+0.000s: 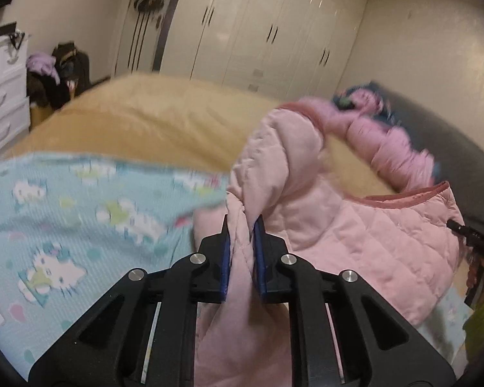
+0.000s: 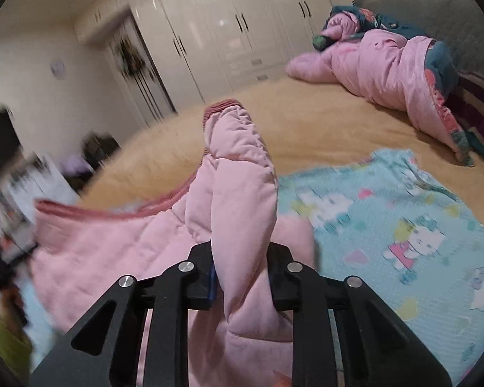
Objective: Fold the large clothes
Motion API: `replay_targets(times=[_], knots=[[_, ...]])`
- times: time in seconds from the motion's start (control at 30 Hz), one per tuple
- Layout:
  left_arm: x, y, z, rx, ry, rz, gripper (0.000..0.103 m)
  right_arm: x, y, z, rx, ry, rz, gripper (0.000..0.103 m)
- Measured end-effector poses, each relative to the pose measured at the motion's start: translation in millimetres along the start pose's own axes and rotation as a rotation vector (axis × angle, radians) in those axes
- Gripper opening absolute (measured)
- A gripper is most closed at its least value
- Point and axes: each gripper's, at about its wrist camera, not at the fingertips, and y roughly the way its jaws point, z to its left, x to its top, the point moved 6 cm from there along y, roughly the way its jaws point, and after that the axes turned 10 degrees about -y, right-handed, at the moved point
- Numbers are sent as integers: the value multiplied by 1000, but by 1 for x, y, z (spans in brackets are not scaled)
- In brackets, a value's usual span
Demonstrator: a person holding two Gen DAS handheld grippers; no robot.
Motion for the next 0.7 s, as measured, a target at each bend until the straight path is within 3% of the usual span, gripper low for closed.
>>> replay_targets(times=[0.13, 0.3, 0.5, 0.7], knots=[[33, 0, -8, 25, -16, -78, 6, 44, 5, -1, 3, 18, -75, 20], [54, 52, 6, 94, -73, -35, 6, 63, 60, -12, -63, 31, -33, 20], [37, 115, 20, 219, -31, 42, 6, 29, 134, -32, -199, 32, 99, 20], [11, 141, 42, 270, -3, 78, 7, -13, 164, -56, -241, 65, 166, 22]])
